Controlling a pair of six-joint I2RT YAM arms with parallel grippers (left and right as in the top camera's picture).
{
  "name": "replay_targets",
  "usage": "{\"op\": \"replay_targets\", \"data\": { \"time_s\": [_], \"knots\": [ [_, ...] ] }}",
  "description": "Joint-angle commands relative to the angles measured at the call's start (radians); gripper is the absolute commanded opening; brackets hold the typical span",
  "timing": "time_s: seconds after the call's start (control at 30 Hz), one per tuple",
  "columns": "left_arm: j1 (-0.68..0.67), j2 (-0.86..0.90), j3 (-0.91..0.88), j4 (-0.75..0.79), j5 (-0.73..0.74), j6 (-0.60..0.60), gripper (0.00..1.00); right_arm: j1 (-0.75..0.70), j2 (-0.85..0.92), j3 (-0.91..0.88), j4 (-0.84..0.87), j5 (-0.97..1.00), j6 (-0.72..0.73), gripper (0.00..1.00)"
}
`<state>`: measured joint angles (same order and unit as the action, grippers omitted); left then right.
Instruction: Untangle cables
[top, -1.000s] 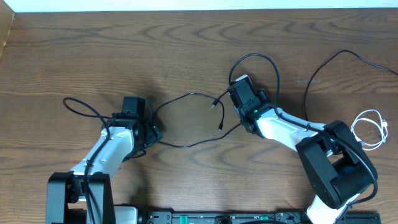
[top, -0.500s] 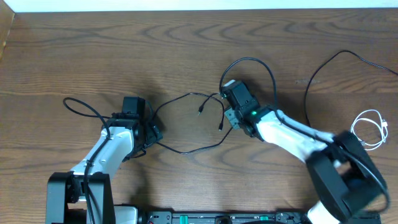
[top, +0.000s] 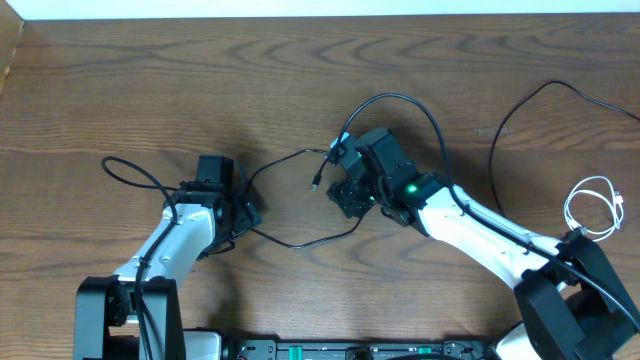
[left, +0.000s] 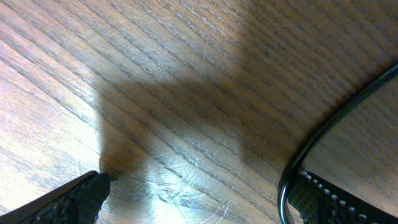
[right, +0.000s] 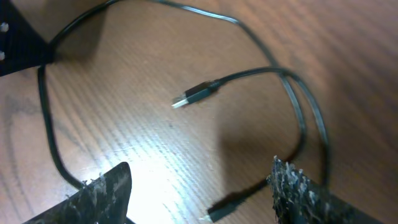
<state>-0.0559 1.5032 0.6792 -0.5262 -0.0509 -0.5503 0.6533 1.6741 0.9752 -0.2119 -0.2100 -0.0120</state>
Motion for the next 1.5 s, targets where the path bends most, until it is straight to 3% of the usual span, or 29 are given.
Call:
{"op": "replay_targets", "data": {
  "time_s": [0.0, 0.2, 0.83, 1.03, 1.27, 1.47],
  "knots": [
    [0.000, 0.034, -0.037, -0.015, -0.010, 0.006, 0.98, 0.008, 0.028, 0.007, 0.011, -0.070, -0.005, 0.71],
    [0.000, 0.034, -0.037, -0.015, -0.010, 0.006, 0.98, 0.009, 0.030, 0.007, 0.011, -0.070, -0.005, 0.80],
    [0.001, -0.021, 0.019, 0.097, 0.024, 0.006, 0.98, 0.009, 0.030, 0.006, 0.010, -0.069, -0.004, 0.83],
    [0.000, -0.101, 0.027, 0.228, 0.023, 0.006, 0.98, 0.009, 0.030, 0.003, 0.010, -0.070, -0.004, 0.86],
    [0.000, -0.106, 0.027, 0.281, -0.039, 0.006, 0.98, 0.021, 0.030, 0.003, 0.049, -0.071, 0.057, 0.89],
    [0.001, -0.105, 0.027, 0.284, -0.296, 0.002, 0.98, 0.100, 0.030, 0.003, 0.124, -0.081, 0.067, 0.79]
  ]
}}
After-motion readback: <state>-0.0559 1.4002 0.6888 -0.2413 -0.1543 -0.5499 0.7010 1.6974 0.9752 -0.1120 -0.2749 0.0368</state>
